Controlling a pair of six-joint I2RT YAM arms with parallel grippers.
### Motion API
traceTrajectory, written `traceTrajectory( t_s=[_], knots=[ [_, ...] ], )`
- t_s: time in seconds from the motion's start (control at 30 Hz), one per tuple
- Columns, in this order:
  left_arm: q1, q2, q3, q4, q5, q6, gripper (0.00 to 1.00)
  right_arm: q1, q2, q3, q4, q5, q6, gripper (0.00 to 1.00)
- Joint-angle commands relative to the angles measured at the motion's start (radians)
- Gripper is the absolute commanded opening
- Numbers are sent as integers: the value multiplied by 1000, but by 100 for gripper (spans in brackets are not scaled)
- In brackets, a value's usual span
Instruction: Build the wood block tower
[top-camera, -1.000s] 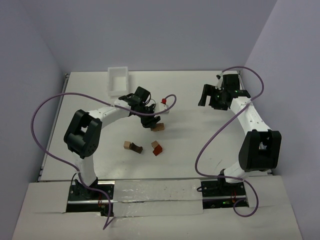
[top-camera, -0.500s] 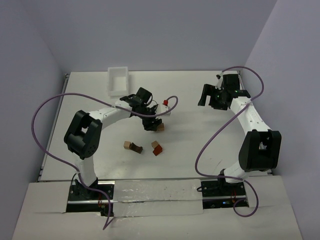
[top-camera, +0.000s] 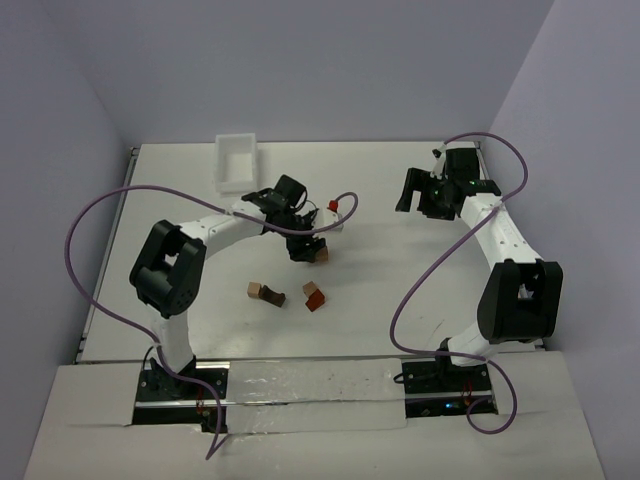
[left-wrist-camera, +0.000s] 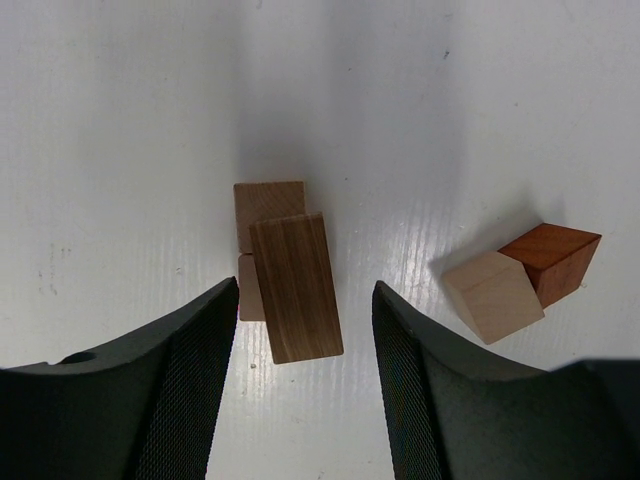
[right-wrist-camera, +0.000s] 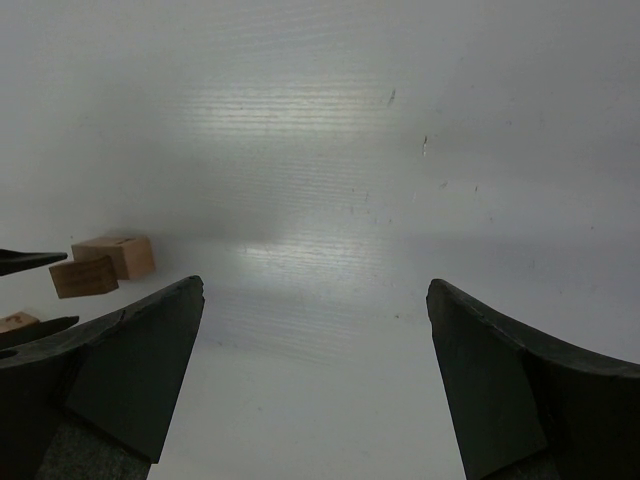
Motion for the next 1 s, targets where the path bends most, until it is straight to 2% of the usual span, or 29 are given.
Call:
traceTrajectory(
  t_s=[0.0,0.37,0.67,0.97],
  knots=[
    [-6,24,54,12,0,16,63,-6,-13,-2,33,-27,5,100],
    [-6,58,59,19,-17,19,61,-6,-6,2,32,-22,6,100],
    [-4,69,64,26,-23,14,44,-6,-3,2,31,-15,10,100],
    [-5,52,71,14,-16,16,35,-7,-3,2,32,-17,8,100]
  ],
)
